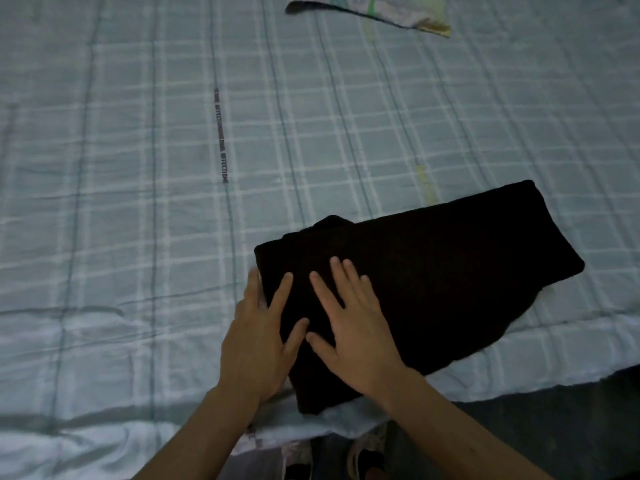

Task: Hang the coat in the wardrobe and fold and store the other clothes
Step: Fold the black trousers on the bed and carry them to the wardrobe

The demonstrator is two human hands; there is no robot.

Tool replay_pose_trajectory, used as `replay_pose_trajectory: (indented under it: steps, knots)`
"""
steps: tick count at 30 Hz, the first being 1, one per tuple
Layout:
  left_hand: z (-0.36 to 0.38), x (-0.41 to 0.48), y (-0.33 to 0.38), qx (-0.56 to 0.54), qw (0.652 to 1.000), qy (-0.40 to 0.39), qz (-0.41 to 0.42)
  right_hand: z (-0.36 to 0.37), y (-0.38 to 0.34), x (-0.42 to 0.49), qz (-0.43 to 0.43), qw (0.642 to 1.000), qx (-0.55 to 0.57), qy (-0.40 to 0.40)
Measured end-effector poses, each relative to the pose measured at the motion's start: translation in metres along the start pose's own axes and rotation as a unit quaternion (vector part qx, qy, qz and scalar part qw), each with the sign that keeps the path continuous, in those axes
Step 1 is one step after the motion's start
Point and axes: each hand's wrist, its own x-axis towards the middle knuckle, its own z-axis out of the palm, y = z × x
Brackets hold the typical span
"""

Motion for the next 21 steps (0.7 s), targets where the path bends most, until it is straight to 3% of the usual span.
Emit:
replay_pose_trajectory:
  steps: [4,10,14,21]
  knots:
    - [0.003,-0.005,-0.004,-0.156,0.987,-0.033,-0.007,0.021,-0.023,0.003,-0.006,0.999,-0.037,-0.034]
    - [-0.001,-0.012,0.016,-0.243,0.970,0.002,-0.020,0.007,-0.030,0.000,0.020,0.998,-0.003,-0.056]
    - [-0.025,-0.022,0.046,-0.324,0.945,0.038,-0.003,-0.023,-0.040,-0.008,0.018,1.000,0.015,-0.014]
    - [-0.049,-0.019,0.085,-0.396,0.912,-0.005,0.107,-0.079,-0.024,-0.035,0.064,0.996,-0.004,0.062]
